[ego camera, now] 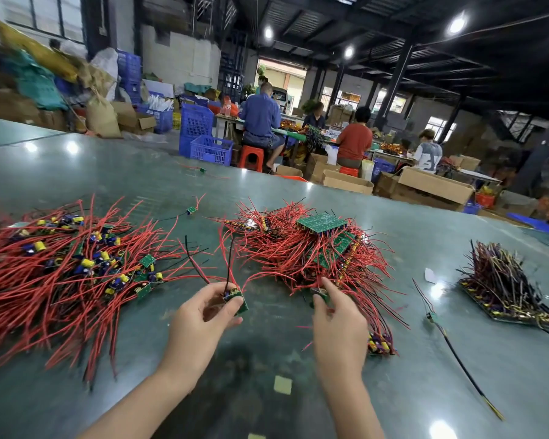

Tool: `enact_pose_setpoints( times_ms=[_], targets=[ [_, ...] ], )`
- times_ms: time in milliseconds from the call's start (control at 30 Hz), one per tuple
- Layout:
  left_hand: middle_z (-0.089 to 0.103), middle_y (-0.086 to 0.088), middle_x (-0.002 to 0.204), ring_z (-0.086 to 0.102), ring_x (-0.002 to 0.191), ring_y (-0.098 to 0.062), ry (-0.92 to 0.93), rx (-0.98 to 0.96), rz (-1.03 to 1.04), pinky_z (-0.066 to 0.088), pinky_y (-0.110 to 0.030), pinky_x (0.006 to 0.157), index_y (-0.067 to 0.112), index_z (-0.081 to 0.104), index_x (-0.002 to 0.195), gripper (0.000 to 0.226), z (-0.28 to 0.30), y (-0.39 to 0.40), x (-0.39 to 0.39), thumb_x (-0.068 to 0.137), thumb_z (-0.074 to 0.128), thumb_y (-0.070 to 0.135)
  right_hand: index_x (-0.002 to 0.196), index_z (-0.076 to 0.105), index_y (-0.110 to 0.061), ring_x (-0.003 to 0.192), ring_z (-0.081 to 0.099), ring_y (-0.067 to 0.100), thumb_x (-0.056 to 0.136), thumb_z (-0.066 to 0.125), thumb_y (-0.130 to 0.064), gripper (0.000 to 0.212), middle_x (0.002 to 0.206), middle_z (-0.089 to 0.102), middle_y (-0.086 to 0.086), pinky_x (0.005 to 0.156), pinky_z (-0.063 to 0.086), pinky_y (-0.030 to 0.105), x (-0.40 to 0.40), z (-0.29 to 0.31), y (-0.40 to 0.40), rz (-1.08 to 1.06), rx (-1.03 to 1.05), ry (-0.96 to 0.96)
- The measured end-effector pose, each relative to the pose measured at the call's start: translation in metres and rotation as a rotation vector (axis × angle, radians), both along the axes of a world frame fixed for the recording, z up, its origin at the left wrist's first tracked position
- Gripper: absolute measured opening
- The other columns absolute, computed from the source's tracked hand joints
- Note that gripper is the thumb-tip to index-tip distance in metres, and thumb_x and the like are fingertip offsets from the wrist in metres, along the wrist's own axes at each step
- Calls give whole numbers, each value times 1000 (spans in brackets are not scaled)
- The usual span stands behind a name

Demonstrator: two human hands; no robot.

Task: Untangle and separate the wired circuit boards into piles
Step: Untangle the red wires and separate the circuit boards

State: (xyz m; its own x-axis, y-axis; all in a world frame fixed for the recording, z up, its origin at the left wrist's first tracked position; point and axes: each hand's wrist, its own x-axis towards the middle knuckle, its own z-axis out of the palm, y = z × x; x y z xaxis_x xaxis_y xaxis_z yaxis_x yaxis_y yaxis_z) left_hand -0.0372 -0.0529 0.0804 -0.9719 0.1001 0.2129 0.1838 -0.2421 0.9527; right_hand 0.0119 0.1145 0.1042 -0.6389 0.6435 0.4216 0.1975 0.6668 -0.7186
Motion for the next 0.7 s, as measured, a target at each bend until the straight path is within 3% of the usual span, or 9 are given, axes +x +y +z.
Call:
enact_pose_setpoints(
  times_ms=[67,133,167,233,300,333,433,533,700],
  targets=[
    [67,-4,80,65,77,-17,-3,7,-16,55,-17,63,21,69,85,23,1,2,1,84,63,-2,143,33,-37,90,66,27,95,49,-27,52,134,52,0,81,51,35,0,-1,14,-46,15,-215],
    [62,-13,95,63,80,-18,35,-58,-15,54,-14,64,24,67,92,31,3,3,3,85,61,-5,145,30,-34,93,65,28,96,46,-23,53,134,52,5,84,49,35,-1,0,16,-61,22,-312],
    [60,-15,99,64,79,-17,60,-101,-14,53,-12,65,28,65,98,35,4,3,3,86,61,-4,141,39,-29,94,65,27,95,46,-18,48,130,56,5,84,47,31,-1,1,14,-65,62,-252],
    [61,-10,95,68,72,-14,114,-191,-24,49,-8,67,37,59,110,46,7,0,3,84,64,0,115,65,-18,87,64,22,88,52,-3,33,110,65,4,75,41,21,2,6,3,31,169,63],
    [65,-3,85,68,67,-13,181,-278,-2,47,-7,70,45,49,120,64,8,-2,4,78,72,3,87,71,-14,75,60,10,78,54,5,27,89,64,-1,65,40,12,3,9,-13,269,197,289],
    [67,-1,80,68,67,-11,210,-310,24,47,-8,71,46,45,122,71,8,-3,4,73,76,4,82,71,-17,71,58,8,76,54,4,28,86,63,-5,60,41,12,4,8,-22,402,179,307],
    [70,14,77,64,66,0,288,-315,75,45,-4,69,40,45,120,73,9,-3,7,66,81,7,96,69,-25,66,57,11,80,53,-4,31,98,60,-14,59,47,20,2,-1,-38,618,156,187],
    [70,17,75,66,70,4,366,-366,93,44,-1,69,31,56,117,62,7,-5,6,66,81,5,110,67,-19,77,57,3,83,58,-8,30,106,58,-13,67,47,14,-1,-7,-41,688,112,169],
    [65,20,96,63,86,8,518,-464,50,50,-13,82,38,54,121,69,8,-8,4,72,75,-6,99,69,-14,83,59,3,78,71,-5,23,98,61,-10,74,48,15,-7,-8,-40,615,-1,216]
  ],
)
